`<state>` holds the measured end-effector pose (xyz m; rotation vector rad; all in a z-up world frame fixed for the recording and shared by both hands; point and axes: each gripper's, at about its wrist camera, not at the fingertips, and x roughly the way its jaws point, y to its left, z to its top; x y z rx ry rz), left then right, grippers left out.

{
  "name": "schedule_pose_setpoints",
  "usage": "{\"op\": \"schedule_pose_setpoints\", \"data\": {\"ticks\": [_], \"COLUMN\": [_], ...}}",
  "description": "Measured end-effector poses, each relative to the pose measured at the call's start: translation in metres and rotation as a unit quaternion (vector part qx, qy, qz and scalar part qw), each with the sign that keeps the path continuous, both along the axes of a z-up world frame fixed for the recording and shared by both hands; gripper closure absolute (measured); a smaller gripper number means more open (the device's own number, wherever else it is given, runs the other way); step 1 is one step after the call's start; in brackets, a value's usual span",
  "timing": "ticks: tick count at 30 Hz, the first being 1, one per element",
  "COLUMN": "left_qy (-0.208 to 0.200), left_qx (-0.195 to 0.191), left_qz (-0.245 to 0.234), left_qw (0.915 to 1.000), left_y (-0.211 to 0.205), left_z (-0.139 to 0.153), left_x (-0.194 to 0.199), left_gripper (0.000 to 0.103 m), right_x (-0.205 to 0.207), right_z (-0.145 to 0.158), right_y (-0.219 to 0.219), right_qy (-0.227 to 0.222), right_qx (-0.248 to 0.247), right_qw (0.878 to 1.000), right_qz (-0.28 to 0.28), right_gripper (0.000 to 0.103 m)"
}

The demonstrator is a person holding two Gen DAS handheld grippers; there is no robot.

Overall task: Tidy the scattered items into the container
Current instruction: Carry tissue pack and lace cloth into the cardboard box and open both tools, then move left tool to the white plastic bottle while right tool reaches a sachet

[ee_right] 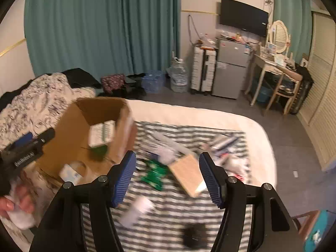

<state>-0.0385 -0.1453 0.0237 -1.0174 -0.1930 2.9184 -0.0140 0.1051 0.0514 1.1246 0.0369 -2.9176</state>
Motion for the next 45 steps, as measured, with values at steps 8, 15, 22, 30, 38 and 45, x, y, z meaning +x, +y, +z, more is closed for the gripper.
{"op": "schedule_pose_setpoints", "data": {"ticks": [8, 15, 22, 30, 38, 45], "left_qy": [-0.001, -0.01, -0.065, -0.119, -0.137, -0.12], "left_qx": [-0.026, -0.06, -0.102, -0.117, -0.122, -0.152], "left_qz": [-0.107, -0.195, -0.229, -0.202, -0.194, -0.189], "left_qw": [0.9939, 0.979, 0.966, 0.9652, 0.9637, 0.9627], "left_y": [0.079, 0.157, 0.193, 0.198, 0.195, 0.199], "left_z": [-0.019, -0.052, -0.107, -0.157, -0.179, -0.185], "left_x": [0.017, 0.034, 0.032, 0.012, 0.007, 0.01], "left_gripper": [0.006, 0.005, 0.005, 0.005, 0.005, 0.005], "right_x": [0.006, -0.017, -0.048, -0.074, -0.092, -0.099], "right_z": [-0.016, -0.051, -0.099, -0.161, -0.195, -0.209], "right_y": [0.088, 0.138, 0.163, 0.185, 0.187, 0.181], "right_qy": [-0.007, -0.042, -0.077, -0.131, -0.167, -0.178], "right_qx": [-0.041, -0.078, -0.063, -0.082, -0.065, -0.039], "right_qw": [0.997, 0.991, 0.989, 0.979, 0.973, 0.972], "right_qz": [-0.069, -0.098, -0.109, -0.131, -0.145, -0.149], "right_gripper": [0.038, 0.037, 0.037, 0.037, 0.037, 0.037]}}
